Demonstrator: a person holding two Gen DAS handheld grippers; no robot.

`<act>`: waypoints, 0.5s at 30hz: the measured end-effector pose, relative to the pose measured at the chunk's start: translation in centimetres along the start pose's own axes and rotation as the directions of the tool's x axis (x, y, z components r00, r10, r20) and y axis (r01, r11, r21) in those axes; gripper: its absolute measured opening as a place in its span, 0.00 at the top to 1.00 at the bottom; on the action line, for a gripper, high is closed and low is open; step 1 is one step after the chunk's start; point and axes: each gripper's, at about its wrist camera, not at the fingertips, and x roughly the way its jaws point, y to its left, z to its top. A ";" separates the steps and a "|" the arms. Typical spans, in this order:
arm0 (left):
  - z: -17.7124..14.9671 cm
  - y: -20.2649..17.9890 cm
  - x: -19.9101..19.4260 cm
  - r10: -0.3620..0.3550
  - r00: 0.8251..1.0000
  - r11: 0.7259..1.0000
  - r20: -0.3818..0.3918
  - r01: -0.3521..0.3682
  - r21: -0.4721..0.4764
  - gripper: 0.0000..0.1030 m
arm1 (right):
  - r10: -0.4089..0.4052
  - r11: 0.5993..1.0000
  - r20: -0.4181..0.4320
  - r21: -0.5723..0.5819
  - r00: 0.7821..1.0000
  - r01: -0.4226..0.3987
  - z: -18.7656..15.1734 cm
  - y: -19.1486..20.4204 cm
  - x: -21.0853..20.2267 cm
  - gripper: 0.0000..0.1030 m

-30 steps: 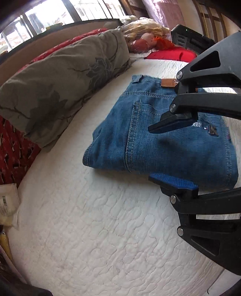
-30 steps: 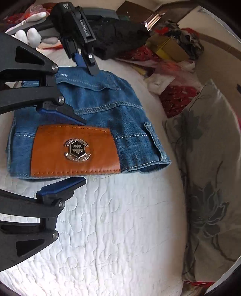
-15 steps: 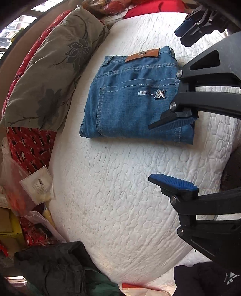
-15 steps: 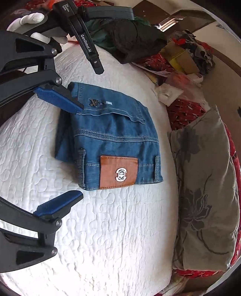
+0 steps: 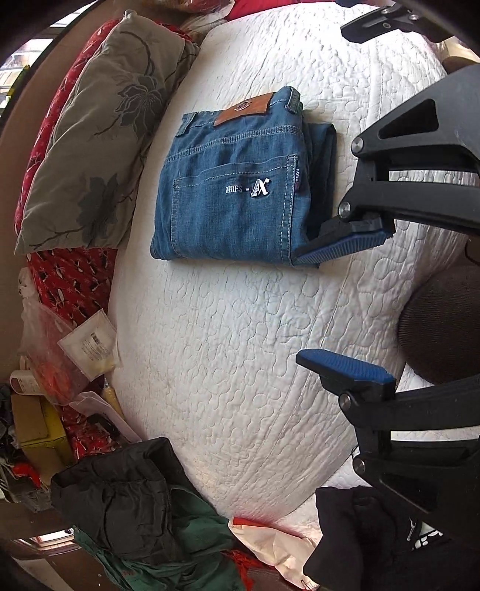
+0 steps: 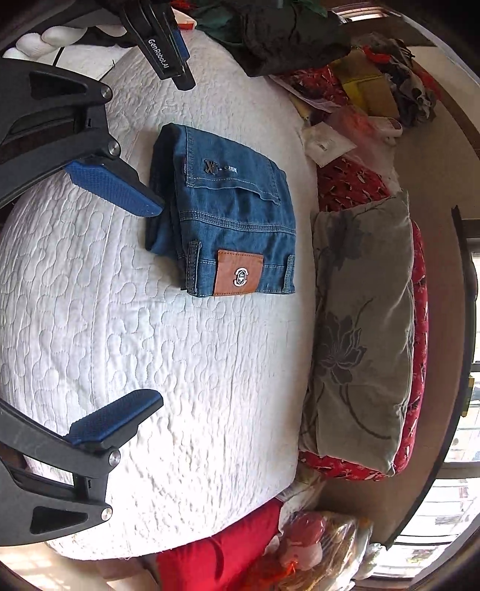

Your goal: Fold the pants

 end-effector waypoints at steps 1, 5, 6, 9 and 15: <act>-0.1 0.0 -0.3 -0.009 1.000 1.000 0.001 0.009 0.004 0.54 | -0.004 1.000 0.011 -0.004 1.000 0.004 0.0 0.0 -0.4 0.04; -1.0 -0.4 -1.5 -0.051 0.999 0.998 0.016 0.050 0.027 0.54 | 0.004 1.000 0.054 -0.021 0.999 -0.003 -0.1 0.3 -1.9 0.04; -1.2 -0.6 -1.7 -0.066 0.998 0.997 0.012 0.066 0.036 0.54 | 0.003 1.000 0.068 -0.022 0.998 -0.001 -0.2 0.4 -2.3 0.03; -1.6 -0.9 -2.2 -0.098 0.995 0.994 0.001 0.098 0.050 0.54 | -0.006 0.999 0.108 -0.034 0.994 0.010 -0.7 0.5 -3.5 0.01; -1.7 -1.3 -2.6 -0.090 0.996 0.994 0.002 0.089 0.059 0.54 | -0.005 0.996 0.138 -0.088 0.990 0.017 -1.4 0.7 -4.4 0.00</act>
